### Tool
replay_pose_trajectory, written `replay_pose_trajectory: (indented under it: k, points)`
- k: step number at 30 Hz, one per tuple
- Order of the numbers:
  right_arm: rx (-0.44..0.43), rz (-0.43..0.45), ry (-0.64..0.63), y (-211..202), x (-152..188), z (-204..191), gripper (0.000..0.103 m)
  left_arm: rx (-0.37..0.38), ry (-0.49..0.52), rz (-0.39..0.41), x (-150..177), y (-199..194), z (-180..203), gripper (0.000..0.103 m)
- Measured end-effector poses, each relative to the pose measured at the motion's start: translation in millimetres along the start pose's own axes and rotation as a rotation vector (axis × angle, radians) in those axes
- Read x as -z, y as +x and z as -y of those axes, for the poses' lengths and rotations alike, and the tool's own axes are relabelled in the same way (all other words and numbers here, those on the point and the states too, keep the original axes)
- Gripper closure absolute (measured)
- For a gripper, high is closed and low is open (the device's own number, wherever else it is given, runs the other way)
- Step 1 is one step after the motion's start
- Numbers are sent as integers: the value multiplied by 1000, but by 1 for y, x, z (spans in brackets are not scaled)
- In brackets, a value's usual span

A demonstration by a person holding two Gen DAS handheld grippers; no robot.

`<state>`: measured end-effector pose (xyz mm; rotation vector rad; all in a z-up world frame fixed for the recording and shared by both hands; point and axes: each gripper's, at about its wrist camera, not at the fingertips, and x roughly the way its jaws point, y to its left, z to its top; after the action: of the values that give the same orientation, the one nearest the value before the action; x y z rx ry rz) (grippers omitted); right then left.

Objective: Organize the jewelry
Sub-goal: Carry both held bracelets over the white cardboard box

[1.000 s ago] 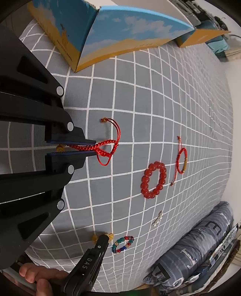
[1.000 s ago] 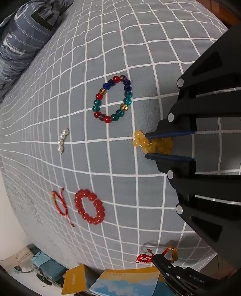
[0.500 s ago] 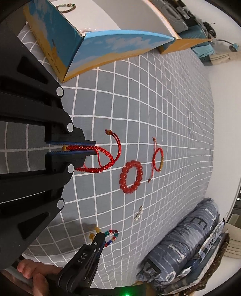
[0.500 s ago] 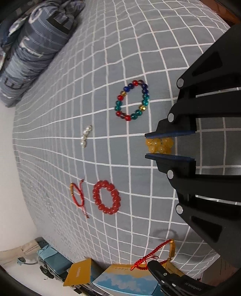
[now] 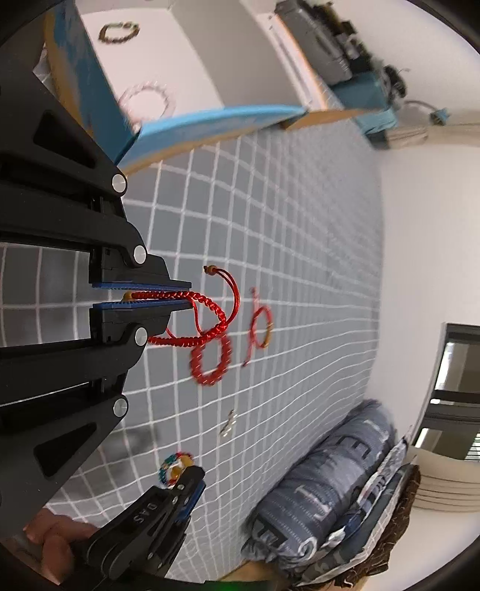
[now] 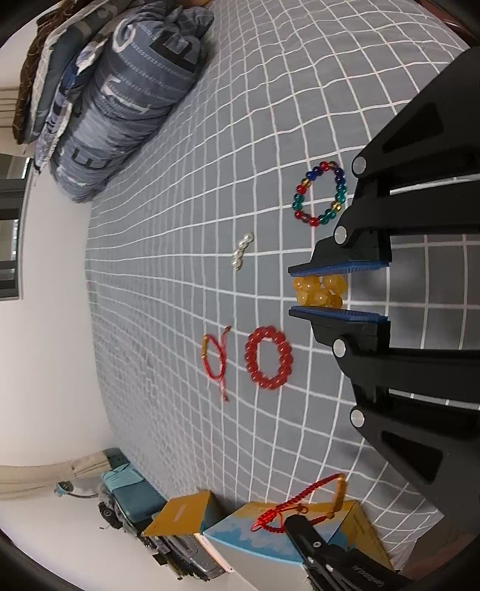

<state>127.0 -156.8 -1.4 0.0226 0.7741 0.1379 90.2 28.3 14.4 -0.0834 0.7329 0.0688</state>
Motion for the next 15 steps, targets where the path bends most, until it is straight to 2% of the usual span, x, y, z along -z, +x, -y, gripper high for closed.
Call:
replay_pose_trajectory:
  k: [6, 15]
  points:
    - [-1, 61, -15, -8, -3, -11, 88, -27, -21, 60, -3, -12, -7, 99]
    - [-10, 51, -48, -1, -16, -41, 88, -62, -33, 97, -17, -24, -25, 99]
